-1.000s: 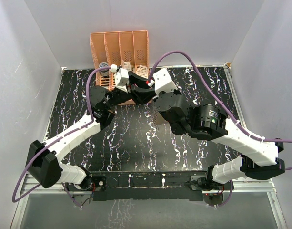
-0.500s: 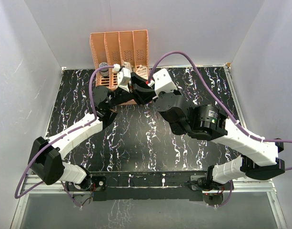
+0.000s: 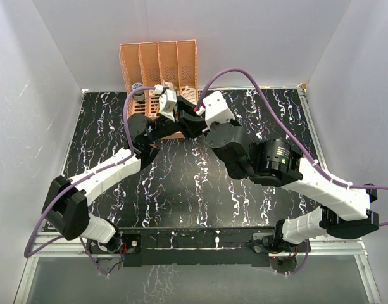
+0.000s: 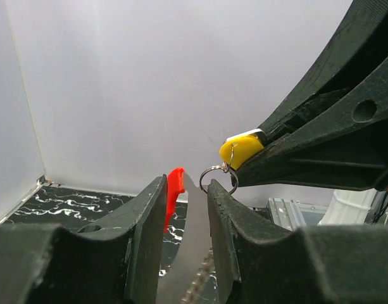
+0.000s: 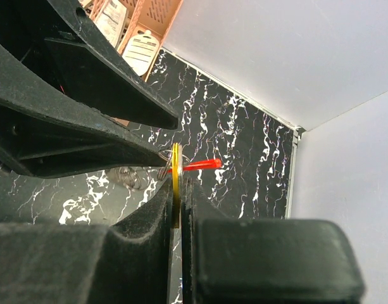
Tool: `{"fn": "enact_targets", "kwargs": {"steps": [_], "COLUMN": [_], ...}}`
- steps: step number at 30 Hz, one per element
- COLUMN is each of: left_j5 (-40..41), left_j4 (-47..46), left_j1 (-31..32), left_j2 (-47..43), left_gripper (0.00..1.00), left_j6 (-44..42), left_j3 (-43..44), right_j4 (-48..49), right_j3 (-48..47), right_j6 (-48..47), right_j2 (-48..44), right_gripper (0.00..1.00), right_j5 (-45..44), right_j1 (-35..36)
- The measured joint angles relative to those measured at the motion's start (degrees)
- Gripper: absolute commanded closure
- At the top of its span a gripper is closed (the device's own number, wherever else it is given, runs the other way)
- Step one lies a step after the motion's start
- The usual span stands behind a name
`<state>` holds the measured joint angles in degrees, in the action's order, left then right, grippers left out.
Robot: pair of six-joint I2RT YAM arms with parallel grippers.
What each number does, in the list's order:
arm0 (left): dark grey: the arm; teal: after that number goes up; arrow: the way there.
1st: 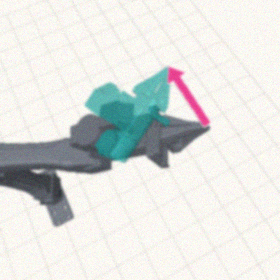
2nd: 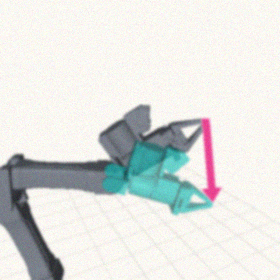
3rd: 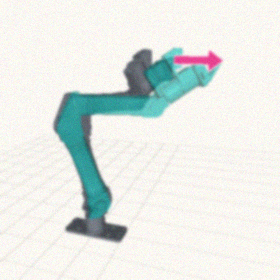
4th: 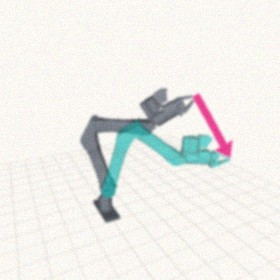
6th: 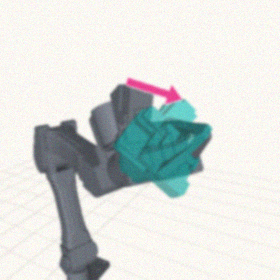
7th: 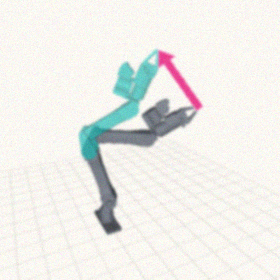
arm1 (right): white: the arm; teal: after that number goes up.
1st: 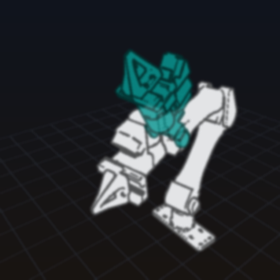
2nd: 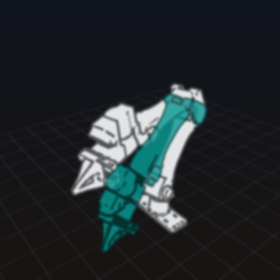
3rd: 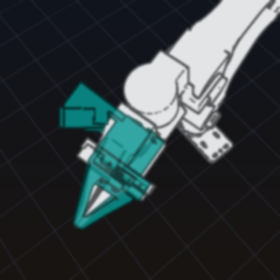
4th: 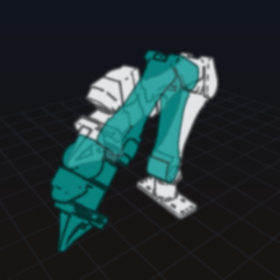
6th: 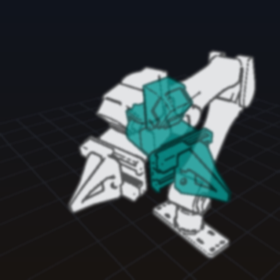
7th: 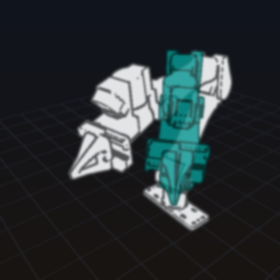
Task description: Remove the keys from the keyring
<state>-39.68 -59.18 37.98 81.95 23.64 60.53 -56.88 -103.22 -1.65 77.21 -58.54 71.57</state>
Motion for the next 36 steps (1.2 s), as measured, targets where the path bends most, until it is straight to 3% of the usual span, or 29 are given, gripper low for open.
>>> {"fn": "enact_targets", "kwargs": {"steps": [25, 36], "left_j5": [-2.4, -3.0], "left_j4": [-5.1, -5.0], "left_j1": [0.3, 0.5], "left_j2": [1.4, 1.6], "left_gripper": [0.72, 0.8], "left_j6": [4.1, 3.8], "left_j3": [0.0, 0.0], "right_j4": [1.9, 2.4], "right_j3": [1.0, 1.8], "right_j6": [-0.8, -1.3], "right_j2": [-0.4, -0.5], "right_gripper": [1.0, 1.0], "right_j5": [0.4, 0.6], "right_j1": [0.0, 0.0]}}
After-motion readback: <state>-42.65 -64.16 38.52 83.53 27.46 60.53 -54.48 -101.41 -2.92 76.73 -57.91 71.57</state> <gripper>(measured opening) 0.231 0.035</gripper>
